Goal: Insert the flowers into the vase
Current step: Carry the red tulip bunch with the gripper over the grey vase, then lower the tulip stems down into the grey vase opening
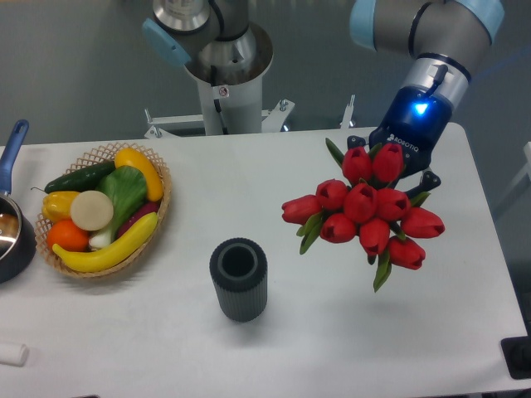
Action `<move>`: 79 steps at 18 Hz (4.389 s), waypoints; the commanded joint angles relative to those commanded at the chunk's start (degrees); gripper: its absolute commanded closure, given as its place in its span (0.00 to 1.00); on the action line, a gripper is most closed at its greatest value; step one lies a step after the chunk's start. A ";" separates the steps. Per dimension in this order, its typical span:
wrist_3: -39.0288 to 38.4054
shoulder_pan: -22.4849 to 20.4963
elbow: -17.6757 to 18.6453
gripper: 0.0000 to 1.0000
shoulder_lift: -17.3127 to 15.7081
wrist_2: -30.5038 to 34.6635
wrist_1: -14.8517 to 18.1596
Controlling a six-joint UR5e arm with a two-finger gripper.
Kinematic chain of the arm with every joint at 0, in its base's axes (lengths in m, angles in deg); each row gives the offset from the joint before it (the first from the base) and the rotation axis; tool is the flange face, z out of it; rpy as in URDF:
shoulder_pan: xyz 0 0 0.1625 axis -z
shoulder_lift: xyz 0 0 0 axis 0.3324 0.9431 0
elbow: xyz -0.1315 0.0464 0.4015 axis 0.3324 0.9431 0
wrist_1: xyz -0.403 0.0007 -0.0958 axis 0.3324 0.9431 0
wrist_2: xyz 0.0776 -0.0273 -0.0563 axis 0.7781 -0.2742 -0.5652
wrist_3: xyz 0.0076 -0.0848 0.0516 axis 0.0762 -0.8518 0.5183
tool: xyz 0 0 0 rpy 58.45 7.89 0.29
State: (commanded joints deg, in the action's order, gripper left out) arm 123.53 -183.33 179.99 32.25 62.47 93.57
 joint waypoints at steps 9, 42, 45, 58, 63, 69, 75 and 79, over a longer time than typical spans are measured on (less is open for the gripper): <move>-0.09 1.76 1.06 0.82 0.09 -0.18 -2.02; 1.84 9.41 11.07 0.82 3.25 -16.96 -7.03; 2.02 9.41 11.43 0.82 3.87 -16.70 -7.21; 7.65 9.49 13.89 0.82 6.77 -11.96 -7.47; 7.65 10.10 14.50 0.82 7.47 -10.46 -7.47; 9.40 10.46 15.29 0.81 8.70 -10.11 -7.38; 9.58 10.46 15.82 0.78 9.23 -10.02 -7.47; 11.16 10.37 15.73 0.70 9.67 -10.02 -7.47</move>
State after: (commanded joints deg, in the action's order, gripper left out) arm 134.69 -172.96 195.72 41.92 52.45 86.10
